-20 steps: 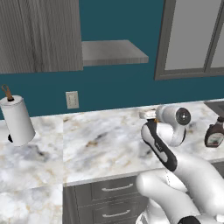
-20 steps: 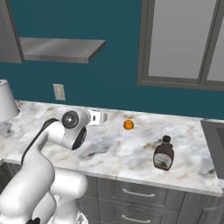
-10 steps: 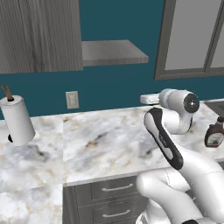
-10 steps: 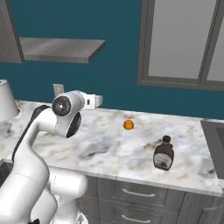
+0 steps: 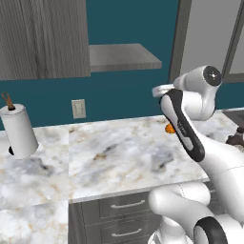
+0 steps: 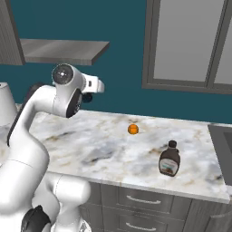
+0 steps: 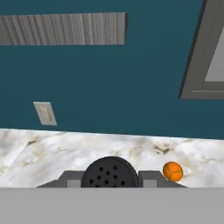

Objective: There are various items on the counter. Only move the condiments/shakers into the cabinet.

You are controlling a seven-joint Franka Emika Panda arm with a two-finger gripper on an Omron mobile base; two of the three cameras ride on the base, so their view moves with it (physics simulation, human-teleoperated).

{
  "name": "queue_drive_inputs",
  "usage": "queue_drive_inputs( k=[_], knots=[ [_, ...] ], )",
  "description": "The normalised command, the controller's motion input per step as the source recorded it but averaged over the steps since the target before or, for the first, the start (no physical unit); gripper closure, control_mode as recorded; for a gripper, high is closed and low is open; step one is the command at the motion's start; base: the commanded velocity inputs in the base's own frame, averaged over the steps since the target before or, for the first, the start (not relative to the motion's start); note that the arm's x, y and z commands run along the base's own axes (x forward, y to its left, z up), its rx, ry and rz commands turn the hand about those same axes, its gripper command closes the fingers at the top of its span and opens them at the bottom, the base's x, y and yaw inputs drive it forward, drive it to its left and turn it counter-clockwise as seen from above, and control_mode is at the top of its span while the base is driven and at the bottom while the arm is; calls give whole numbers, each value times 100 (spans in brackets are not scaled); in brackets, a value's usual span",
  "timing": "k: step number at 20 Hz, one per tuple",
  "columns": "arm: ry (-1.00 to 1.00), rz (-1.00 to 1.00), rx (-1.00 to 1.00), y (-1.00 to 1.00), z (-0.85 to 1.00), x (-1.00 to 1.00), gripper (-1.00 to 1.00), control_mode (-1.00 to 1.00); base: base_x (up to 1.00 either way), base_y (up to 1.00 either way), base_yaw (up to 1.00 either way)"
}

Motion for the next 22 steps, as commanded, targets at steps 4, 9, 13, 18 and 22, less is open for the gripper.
queue_drive_inputs(
  k=[4,9,13,18,22],
  knots=[
    [9,0,0,0,0,-50,100,-100,0,0,0],
    [-2,-1,2,0,39,-99,100,-100,0,0,0],
    [-38,0,-4,7,51,-75,100,-100,0,0,0],
    [-34,1,-9,30,58,-19,100,-100,0,0,0],
    [-4,0,-6,26,28,18,100,-100,0,0,0]
  ],
)
